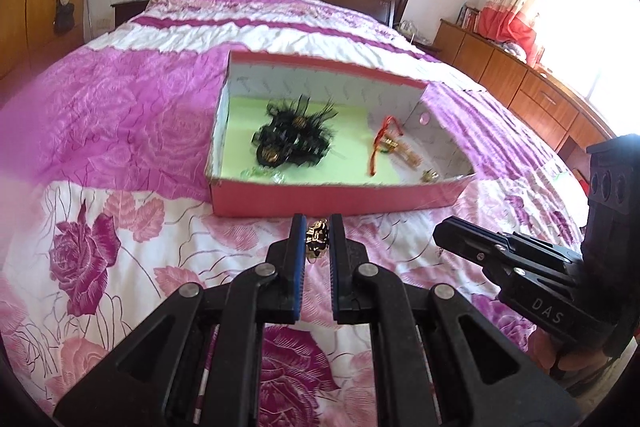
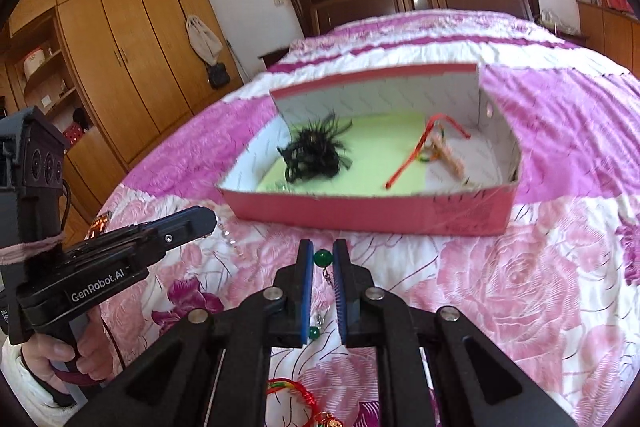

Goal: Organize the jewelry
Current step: 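Carry the gold earring in the left tool and the green earring in the right tool into the box, then open both tools to release the earrings into the box, then withdraw both tools toward the last green earring and rainbow cord bracelet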

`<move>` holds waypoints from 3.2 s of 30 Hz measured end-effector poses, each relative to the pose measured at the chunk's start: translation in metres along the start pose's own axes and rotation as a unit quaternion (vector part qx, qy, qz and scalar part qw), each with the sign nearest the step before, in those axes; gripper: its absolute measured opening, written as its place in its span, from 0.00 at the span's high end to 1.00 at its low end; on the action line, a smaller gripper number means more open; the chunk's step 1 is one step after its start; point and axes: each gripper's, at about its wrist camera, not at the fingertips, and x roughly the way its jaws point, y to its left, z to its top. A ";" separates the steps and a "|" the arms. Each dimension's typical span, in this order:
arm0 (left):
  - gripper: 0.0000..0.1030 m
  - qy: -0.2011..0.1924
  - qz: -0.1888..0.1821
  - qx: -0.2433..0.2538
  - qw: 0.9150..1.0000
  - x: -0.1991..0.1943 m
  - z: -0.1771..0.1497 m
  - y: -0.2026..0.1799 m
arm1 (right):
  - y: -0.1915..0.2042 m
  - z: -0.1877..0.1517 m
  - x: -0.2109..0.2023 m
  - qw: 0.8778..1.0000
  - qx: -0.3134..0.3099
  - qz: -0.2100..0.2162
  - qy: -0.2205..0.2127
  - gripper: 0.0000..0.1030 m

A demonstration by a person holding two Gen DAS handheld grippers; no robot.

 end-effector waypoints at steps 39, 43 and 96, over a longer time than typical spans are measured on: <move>0.98 -0.127 0.035 0.040 0.990 0.048 0.060 -0.024 | -0.060 0.070 0.013 0.988 -0.008 -0.106 -0.112 0.89; 0.98 -0.097 0.044 0.039 0.994 0.068 0.056 -0.018 | -0.067 0.069 0.035 0.990 -0.006 -0.112 -0.079 0.89; 0.71 0.019 0.012 0.027 0.999 0.027 0.016 -0.032 | -0.053 0.023 -0.041 0.994 0.047 -0.072 -0.065 0.55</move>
